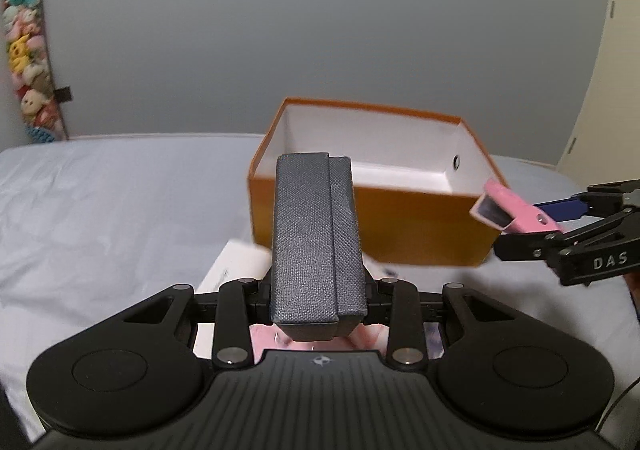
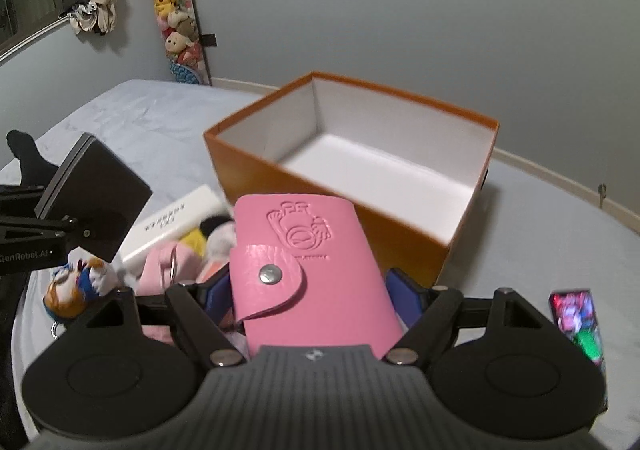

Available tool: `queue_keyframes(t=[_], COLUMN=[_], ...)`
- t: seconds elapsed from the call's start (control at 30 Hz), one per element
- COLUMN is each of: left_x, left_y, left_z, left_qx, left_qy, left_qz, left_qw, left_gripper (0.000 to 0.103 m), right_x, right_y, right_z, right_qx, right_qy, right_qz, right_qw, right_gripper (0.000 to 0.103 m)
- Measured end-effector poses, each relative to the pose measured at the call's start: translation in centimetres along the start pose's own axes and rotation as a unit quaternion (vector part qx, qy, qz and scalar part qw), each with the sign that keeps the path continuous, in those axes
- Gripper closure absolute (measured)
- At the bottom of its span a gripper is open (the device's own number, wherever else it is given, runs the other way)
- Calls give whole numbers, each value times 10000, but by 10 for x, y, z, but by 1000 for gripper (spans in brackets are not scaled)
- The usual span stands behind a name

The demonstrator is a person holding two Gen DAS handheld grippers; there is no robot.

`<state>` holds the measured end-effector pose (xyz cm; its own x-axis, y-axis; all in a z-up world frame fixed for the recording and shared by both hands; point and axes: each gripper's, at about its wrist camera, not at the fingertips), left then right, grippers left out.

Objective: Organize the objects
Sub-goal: 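Lift and carry grey case with left tool while right tool carries wallet to orange box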

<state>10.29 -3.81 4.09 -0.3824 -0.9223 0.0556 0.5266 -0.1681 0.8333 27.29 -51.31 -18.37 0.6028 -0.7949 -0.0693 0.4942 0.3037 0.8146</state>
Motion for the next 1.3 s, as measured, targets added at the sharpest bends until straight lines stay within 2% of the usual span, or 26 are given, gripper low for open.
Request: queue_keyframes(t=[0.23,0.47,0.73,0.93,1.07,1.27,1.3], left_x=[3,9,11,12,21,42,26], left_y=[34,65,93,94,98,93,92], left_z=[-30,-66,-114,-151,-178,-228,-225], left_qx=[-41,-140,-381,-827,-1082,-1748,-1826], left_qy=[-282,-443,-497,-611,-557,-298,-266], left_qz=[-175,-297,-359,-319,-429,-837,-883], left_qw=[9994,9985,9974,9942,9916,9806,9789], left_gripper=[65,65,65,65,65,65,65], right_x=[13,29,44,56,68,82,77], right_y=[30,63,87,90,87,81,81], right_z=[-15,-46,-90,-121,-145,-177,-185], right_qx=[103,88,-110,-377,-666,-1114,-1172], right_qy=[-46,-6,-85,-105,-104,-123,-140], right_qz=[18,-240,-477,-781,-1106,-1662,-1702], right_qw=[9999,9997,9988,9962,9916,9797,9783], right_gripper=[23,23,23,23,23,23,23])
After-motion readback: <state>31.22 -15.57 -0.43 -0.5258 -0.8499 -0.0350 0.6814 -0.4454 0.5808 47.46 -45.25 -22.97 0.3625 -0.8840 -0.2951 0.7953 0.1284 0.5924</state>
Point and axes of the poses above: each gripper's, at about its wrist camera, not at the fingertips, and z roughly against the way its jaws point, x to its right, y to its top, and after that the axes turned 8 degrees about x, right-handed
